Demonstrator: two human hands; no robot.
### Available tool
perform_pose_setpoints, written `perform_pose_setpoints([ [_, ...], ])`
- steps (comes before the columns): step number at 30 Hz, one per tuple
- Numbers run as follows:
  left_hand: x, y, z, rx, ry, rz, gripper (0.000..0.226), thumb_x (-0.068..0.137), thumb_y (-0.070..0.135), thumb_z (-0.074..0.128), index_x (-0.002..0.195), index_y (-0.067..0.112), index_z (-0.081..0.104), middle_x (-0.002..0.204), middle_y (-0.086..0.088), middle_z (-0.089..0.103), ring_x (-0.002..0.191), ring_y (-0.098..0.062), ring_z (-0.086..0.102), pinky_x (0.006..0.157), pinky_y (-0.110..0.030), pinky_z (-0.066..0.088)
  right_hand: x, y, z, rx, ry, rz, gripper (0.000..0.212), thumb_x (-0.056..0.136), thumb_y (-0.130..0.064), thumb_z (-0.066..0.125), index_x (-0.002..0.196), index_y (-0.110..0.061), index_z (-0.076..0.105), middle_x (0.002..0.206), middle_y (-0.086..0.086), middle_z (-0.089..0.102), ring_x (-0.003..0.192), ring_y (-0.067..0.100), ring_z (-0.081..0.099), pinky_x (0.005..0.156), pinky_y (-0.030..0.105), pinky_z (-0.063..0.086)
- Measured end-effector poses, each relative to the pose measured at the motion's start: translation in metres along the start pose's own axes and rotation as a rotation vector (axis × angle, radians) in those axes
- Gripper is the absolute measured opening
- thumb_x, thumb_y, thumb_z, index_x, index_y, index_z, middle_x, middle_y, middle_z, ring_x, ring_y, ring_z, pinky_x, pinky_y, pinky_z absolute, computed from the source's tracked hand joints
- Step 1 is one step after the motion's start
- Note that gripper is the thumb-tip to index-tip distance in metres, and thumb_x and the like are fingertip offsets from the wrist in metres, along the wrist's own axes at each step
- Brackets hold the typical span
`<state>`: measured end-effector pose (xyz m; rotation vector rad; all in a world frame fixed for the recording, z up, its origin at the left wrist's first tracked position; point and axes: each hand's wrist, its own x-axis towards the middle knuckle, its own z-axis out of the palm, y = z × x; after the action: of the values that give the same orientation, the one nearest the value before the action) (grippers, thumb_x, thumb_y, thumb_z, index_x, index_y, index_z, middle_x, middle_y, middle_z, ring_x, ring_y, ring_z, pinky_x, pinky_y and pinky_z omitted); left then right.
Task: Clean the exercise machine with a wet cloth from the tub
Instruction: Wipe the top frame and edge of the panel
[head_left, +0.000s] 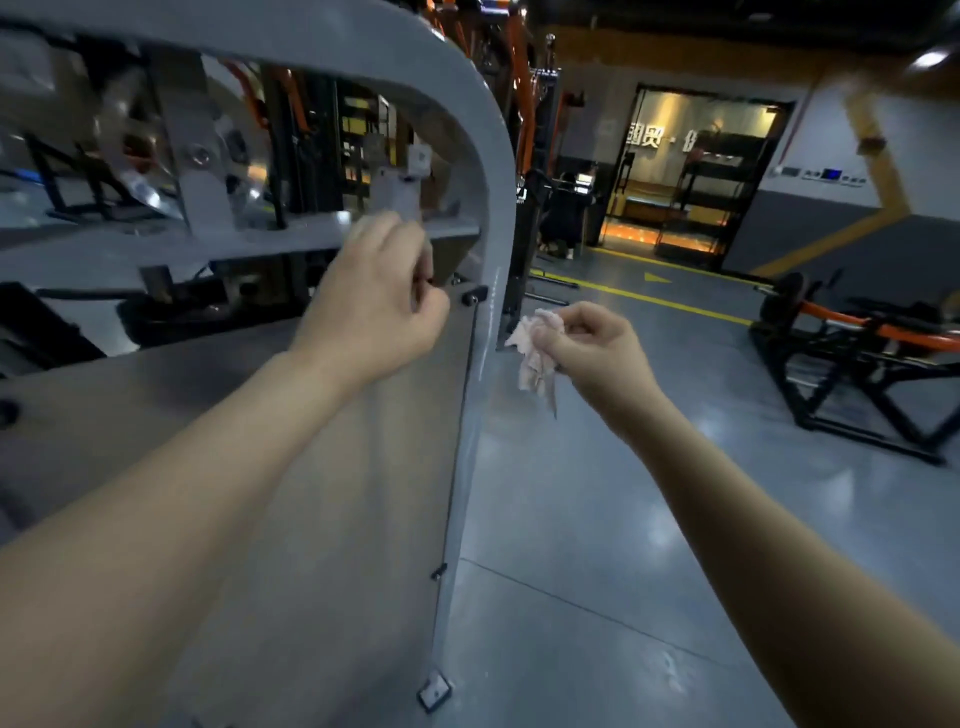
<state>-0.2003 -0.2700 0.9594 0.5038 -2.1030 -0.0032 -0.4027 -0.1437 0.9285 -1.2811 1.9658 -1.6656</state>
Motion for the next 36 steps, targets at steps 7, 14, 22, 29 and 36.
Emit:
perform_pose_setpoints([
  [7, -0.100, 0.058, 0.030, -0.477, -0.257, -0.370, 0.029, 0.087, 0.036, 0.076, 0.102, 0.023, 0.055, 0.100, 0.011, 0.055, 0.089, -0.004, 0.056, 0.072, -0.015, 0.046, -0.060, 0.011, 0.017, 0.281, -0.152, 0.152, 0.012, 0.098, -0.010, 0.068, 0.102, 0.000, 0.063, 0.086, 0.015, 0.071, 0.073, 0.028, 0.070, 0.069, 0.042, 0.063],
  [14, -0.109, 0.043, 0.049, -0.657, -0.210, -0.718, 0.012, 0.078, 0.043, 0.070, 0.085, 0.034, 0.065, 0.080, 0.004, 0.069, 0.077, -0.025, 0.068, 0.081, -0.050, 0.060, -0.049, 0.032, 0.028, 0.298, -0.277, 0.132, 0.013, 0.104, -0.014, 0.059, 0.094, -0.007, 0.065, 0.077, 0.006, 0.069, 0.067, 0.016, 0.063, 0.060, 0.027, 0.053],
  [22, -0.069, 0.052, 0.101, -0.516, -0.044, -0.953, 0.006, 0.097, 0.020, 0.063, 0.091, 0.023, 0.061, 0.086, 0.003, 0.072, 0.082, -0.022, 0.071, 0.082, -0.039, 0.060, 0.009, 0.077, -0.011, 0.546, -0.465, 0.251, 0.025, 0.109, -0.022, 0.049, 0.107, -0.002, 0.063, 0.100, 0.016, 0.068, 0.087, 0.023, 0.065, 0.069, 0.033, 0.053],
  [29, -0.033, 0.083, 0.147, -0.480, -0.118, -0.827, 0.009, 0.094, 0.044, 0.067, 0.100, 0.040, 0.062, 0.095, 0.016, 0.067, 0.083, -0.002, 0.066, 0.073, -0.027, 0.057, 0.059, 0.107, -0.035, 0.585, -0.502, 0.231, 0.025, 0.108, -0.018, 0.049, 0.112, 0.005, 0.059, 0.096, 0.019, 0.071, 0.086, 0.028, 0.070, 0.077, 0.036, 0.059],
  [36, -0.032, 0.078, 0.168, -0.508, -0.107, -0.979, 0.002, 0.095, 0.023, 0.071, 0.094, 0.025, 0.070, 0.096, 0.009, 0.077, 0.090, -0.013, 0.073, 0.087, -0.038, 0.059, 0.081, 0.131, -0.035, 0.480, -0.508, 0.172, 0.005, 0.105, -0.010, 0.055, 0.104, -0.006, 0.058, 0.091, 0.012, 0.065, 0.080, 0.025, 0.064, 0.084, 0.053, 0.058],
])
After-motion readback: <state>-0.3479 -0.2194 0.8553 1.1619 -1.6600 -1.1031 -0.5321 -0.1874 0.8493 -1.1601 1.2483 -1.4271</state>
